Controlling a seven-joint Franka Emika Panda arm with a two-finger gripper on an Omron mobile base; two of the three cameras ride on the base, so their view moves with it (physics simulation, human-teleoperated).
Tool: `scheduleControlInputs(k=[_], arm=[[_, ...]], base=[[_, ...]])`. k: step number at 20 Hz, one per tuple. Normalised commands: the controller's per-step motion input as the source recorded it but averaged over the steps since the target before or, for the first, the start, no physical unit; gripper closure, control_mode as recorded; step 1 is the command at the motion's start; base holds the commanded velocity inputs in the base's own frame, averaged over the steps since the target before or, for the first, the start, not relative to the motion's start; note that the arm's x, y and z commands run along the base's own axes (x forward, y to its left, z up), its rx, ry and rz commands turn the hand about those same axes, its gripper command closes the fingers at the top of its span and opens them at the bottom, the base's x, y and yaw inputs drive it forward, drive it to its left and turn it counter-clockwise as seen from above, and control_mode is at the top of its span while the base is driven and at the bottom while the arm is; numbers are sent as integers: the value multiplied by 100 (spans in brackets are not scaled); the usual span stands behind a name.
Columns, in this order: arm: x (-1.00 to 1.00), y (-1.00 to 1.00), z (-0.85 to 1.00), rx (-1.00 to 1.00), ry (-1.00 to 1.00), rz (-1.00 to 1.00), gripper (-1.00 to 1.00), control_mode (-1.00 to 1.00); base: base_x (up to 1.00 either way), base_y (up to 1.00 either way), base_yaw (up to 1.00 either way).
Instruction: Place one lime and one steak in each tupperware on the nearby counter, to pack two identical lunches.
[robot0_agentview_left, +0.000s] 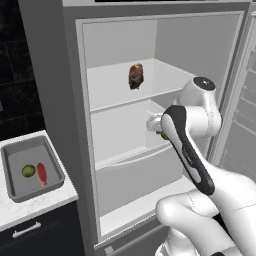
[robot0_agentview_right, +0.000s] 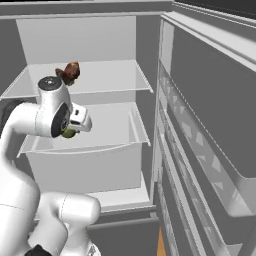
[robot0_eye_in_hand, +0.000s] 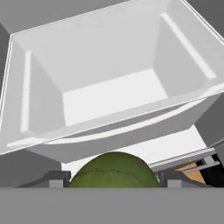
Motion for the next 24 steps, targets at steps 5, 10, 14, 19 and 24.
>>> scheduleControlInputs(k=[5, 10, 14, 19, 24], arm=[[-100, 0, -7, -2, 12, -5, 100, -100], [-81, 0, -13, 0, 1, -5, 100, -100], [-51, 0, -2, 0, 0, 0, 100, -100], [-11, 1, -1, 0, 0, 0, 100, 100], [0, 0, 0, 0, 0, 0, 100, 100]], base=[[0, 0, 0], [0, 0, 0], [0, 0, 0], [-51, 27, 0], [-24, 92, 3]])
